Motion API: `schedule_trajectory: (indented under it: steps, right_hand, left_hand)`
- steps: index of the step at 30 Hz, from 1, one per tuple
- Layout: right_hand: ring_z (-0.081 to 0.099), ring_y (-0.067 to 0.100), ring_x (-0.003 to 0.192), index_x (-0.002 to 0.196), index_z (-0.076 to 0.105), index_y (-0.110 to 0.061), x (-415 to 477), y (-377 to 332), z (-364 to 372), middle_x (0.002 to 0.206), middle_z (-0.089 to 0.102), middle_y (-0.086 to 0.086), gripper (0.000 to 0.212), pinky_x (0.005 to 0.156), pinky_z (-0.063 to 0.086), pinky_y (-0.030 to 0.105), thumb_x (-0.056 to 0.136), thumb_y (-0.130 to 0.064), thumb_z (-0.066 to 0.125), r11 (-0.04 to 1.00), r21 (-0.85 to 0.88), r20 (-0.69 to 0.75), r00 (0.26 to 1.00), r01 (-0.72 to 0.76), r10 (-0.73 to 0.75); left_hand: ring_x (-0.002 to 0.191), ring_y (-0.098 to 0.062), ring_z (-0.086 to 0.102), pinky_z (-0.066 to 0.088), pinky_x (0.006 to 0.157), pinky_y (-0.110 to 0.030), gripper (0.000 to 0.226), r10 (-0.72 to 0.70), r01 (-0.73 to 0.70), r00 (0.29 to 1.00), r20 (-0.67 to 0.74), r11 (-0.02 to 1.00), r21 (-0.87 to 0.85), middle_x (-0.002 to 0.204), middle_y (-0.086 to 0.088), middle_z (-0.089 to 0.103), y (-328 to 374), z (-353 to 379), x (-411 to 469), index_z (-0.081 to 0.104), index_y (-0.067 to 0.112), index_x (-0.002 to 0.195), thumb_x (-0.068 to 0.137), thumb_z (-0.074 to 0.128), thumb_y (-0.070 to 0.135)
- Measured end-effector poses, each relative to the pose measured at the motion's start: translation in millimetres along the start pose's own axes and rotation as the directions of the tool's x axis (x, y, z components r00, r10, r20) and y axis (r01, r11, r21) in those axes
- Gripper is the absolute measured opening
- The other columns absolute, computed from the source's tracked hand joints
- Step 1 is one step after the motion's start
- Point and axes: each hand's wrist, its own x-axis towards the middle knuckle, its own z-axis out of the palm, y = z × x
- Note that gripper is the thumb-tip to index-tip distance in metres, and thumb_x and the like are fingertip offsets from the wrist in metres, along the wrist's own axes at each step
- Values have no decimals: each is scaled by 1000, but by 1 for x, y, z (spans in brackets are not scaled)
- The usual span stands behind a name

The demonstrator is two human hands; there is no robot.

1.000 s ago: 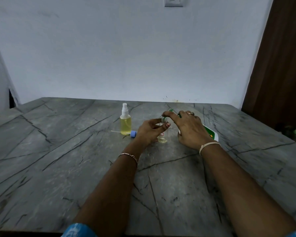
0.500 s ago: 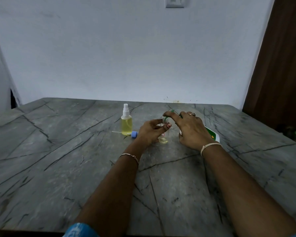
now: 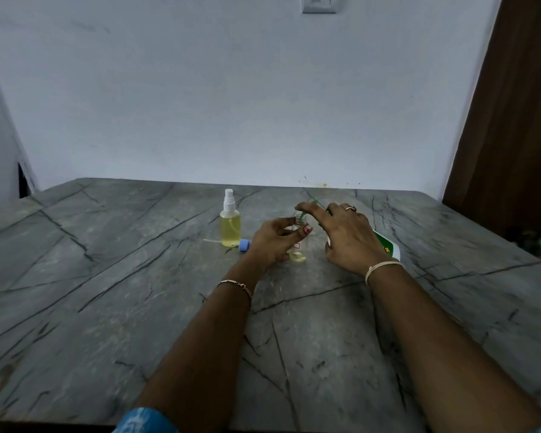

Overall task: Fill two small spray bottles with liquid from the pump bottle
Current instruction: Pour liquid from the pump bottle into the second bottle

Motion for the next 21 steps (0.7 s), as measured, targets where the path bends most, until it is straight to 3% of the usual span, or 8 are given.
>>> schedule_trajectory:
  steps: [8, 16, 21]
  right_hand:
    - [51, 29, 109, 133, 35, -34, 5, -4, 3, 113, 57, 6, 68, 91, 44, 43, 77, -8, 62, 999, 35, -37, 999, -18, 19]
    - [49, 30, 111, 144, 23, -41, 2, 0, 2, 114, 55, 7, 83, 92, 44, 43, 78, -7, 60, 1000, 21, -9, 1000, -7, 8]
    - [51, 29, 109, 138, 29, -38, 2, -1, 1, 110, 57, 6, 75, 90, 44, 43, 77, -8, 61, 999, 40, -10, 1000, -8, 9]
  left_hand:
    - [107, -26, 63, 54, 87, -45, 53, 1, -2, 1000, 7, 1000, 8, 114, -14, 67, 2, 1, -2, 54, 15, 131, 84, 69, 34]
    - [106, -29, 64, 52, 90, -52, 52, 4, -4, 1000, 2, 1000, -18, 118, -17, 65, 0, 1, -2, 54, 14, 130, 84, 69, 33]
    - [104, -27, 64, 53, 87, -51, 51, 5, -5, 1000, -4, 1000, -17, 115, -16, 66, 0, 2, -2, 56, 14, 128, 83, 70, 34]
